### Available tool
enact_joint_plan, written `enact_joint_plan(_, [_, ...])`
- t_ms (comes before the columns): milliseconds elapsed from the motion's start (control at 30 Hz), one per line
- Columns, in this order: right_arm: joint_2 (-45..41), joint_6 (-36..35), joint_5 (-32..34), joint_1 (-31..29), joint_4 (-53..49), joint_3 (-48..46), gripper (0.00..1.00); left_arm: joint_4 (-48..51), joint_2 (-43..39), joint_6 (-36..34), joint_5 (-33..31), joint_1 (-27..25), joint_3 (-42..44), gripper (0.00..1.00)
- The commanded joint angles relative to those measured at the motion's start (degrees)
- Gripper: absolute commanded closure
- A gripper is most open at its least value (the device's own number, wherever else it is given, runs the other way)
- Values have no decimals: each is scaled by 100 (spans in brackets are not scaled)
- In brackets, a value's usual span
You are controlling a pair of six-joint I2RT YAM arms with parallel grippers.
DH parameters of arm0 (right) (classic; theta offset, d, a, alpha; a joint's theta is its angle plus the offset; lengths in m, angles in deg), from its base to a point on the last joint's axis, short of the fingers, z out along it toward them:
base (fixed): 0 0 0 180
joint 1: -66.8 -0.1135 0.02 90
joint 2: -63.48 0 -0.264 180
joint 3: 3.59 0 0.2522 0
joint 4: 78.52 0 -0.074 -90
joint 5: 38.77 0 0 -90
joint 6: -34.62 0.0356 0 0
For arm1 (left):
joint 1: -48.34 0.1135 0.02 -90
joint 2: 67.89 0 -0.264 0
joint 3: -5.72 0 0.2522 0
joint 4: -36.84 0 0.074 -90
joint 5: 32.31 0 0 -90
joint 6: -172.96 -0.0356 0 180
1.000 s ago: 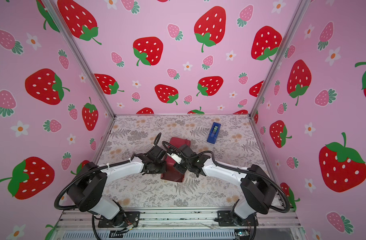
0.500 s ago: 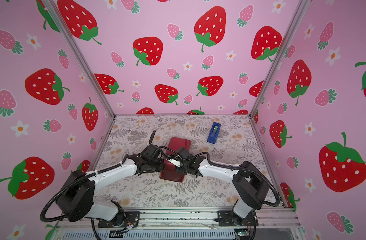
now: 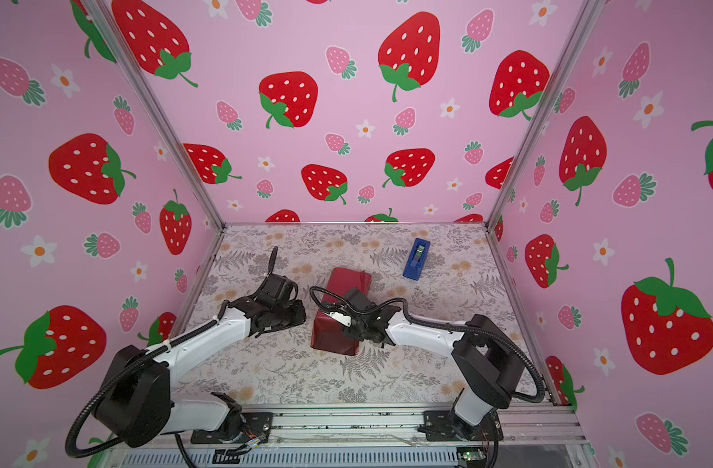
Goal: Wrap the gift box in paper
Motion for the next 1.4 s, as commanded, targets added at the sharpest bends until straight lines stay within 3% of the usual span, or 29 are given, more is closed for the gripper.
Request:
enact_joint_plan(0, [62, -24, -81, -24, -123, -101, 55, 12, 408, -169, 353, 12, -230, 82])
enact_joint_plan(233, [73, 52, -161, -27, -57, -92, 57, -337, 828, -210, 948, -8, -264, 87])
enact_joint_plan(633, [48, 133, -179, -27, -59, -77, 58, -343, 740, -110, 1003, -277, -216, 89])
enact_joint_plan(1367, [-18, 196, -180, -32, -86, -97, 61, -1765, 574, 1188, 1489, -382, 758, 90])
